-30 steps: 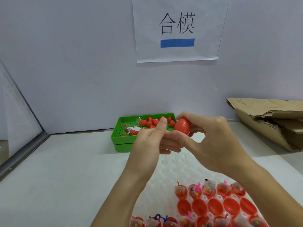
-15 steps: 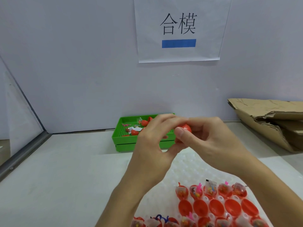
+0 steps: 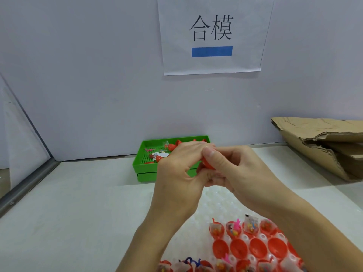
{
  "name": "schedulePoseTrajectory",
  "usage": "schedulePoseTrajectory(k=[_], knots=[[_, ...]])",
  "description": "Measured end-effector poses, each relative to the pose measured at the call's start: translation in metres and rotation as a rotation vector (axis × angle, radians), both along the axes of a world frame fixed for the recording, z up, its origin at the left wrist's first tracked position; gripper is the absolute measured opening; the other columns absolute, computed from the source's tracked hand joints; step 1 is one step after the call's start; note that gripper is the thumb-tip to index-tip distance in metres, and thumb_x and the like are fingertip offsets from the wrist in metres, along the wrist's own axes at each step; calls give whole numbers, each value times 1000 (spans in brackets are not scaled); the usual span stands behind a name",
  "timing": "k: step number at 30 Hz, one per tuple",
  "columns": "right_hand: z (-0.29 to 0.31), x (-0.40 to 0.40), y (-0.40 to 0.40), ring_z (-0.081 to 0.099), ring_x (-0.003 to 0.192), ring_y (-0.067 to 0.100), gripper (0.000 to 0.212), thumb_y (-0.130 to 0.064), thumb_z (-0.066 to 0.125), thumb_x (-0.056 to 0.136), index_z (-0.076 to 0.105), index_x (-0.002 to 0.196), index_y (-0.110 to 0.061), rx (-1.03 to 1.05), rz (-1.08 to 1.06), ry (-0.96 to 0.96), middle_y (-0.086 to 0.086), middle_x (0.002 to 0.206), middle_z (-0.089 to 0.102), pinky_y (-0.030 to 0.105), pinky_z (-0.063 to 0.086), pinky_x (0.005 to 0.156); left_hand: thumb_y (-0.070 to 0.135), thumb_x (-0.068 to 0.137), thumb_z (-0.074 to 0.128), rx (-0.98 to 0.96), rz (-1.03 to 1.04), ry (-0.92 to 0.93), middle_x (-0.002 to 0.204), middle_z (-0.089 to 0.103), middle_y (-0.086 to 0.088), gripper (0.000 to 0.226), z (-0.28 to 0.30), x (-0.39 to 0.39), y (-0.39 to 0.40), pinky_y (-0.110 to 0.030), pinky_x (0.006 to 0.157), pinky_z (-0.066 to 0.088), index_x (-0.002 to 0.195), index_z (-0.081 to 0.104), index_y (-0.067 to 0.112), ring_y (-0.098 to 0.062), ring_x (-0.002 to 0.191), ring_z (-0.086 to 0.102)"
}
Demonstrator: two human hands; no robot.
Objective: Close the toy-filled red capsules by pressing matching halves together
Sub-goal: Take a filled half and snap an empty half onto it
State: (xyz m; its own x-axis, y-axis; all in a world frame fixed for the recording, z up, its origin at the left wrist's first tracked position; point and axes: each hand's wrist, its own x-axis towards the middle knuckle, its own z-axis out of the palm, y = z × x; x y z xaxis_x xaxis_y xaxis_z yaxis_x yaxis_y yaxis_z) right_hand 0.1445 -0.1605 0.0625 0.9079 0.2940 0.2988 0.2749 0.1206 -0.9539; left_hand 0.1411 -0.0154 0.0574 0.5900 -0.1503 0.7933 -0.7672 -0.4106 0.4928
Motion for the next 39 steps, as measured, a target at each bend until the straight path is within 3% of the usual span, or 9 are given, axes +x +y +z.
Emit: schedulePoseTrajectory(k=[2, 4, 9, 12, 17, 20, 24, 29, 39], knots=[[-1, 0, 1, 66, 98, 49, 38, -40, 60, 91, 77, 102, -8, 14, -13, -25, 32, 101, 69, 48, 59, 85, 3, 78, 73, -41, -28, 45, 106, 73, 9, 28, 0, -1, 0, -23, 94, 50, 105, 76, 9, -3, 107, 64], [-2, 0, 2, 64, 93, 51, 40, -42, 61, 90, 77, 102, -7, 33, -12, -32, 34, 100, 68, 43, 59, 80, 5, 77, 72, -88, -59, 91, 107, 73, 9, 29, 1, -1, -1, -21, 93, 50, 106, 76, 10, -2, 107, 64], [0, 1, 2, 62, 65, 15, 37, -45, 63, 85, 78, 83, -12, 129, 65, 28, 0, 75, 69, 24, 53, 64, 10, 73, 76, -140, -122, 205, 102, 73, 12, 35, 4, -2, -1, -21, 87, 53, 106, 75, 19, -9, 102, 66], [2, 3, -2, 63, 66, 13, 37, -45, 60, 86, 79, 83, -13, 208, 174, 144, 2, 79, 70, 25, 55, 63, 14, 75, 78, -158, -237, 333, 98, 73, 6, 35, 8, -6, 0, -27, 87, 54, 105, 72, 31, -17, 96, 67], [4, 1, -9, 67, 76, 16, 46, -50, 59, 84, 78, 98, -10, 247, 312, 284, 14, 98, 67, 27, 56, 68, 17, 83, 68, -223, -399, 475, 101, 75, -3, 28, 13, -9, 3, -33, 91, 56, 110, 70, 25, -20, 100, 70], [4, 1, -10, 69, 87, 22, 58, -52, 62, 81, 74, 109, -3, 238, 317, 315, 23, 113, 66, 32, 59, 75, 13, 80, 68, -215, -338, 445, 97, 76, 4, 29, 13, -9, 0, -30, 89, 57, 103, 72, 31, -14, 97, 71], [0, 3, -7, 55, 125, 47, 62, -51, 64, 82, 69, 119, -1, 286, 289, 375, 33, 133, 57, 50, 48, 106, 8, 75, 64, -104, -82, 279, 91, 73, 13, 33, 9, -6, -2, -16, 82, 52, 99, 76, 28, -5, 92, 67], [-1, 3, -7, 63, 116, 32, 45, -43, 63, 87, 74, 113, -7, 363, 352, 360, 24, 121, 66, 45, 48, 107, 1, 74, 66, -60, -6, 192, 98, 73, 12, 37, 8, -5, -2, -16, 86, 51, 104, 77, 19, -2, 98, 65], [0, 0, -8, 69, 108, 26, 47, -39, 75, 84, 73, 116, -6, 511, 534, 418, 15, 115, 72, 37, 55, 95, 2, 68, 66, -169, -83, 190, 100, 72, 25, 40, 8, -9, -11, -21, 91, 53, 101, 79, 20, 2, 104, 65]])
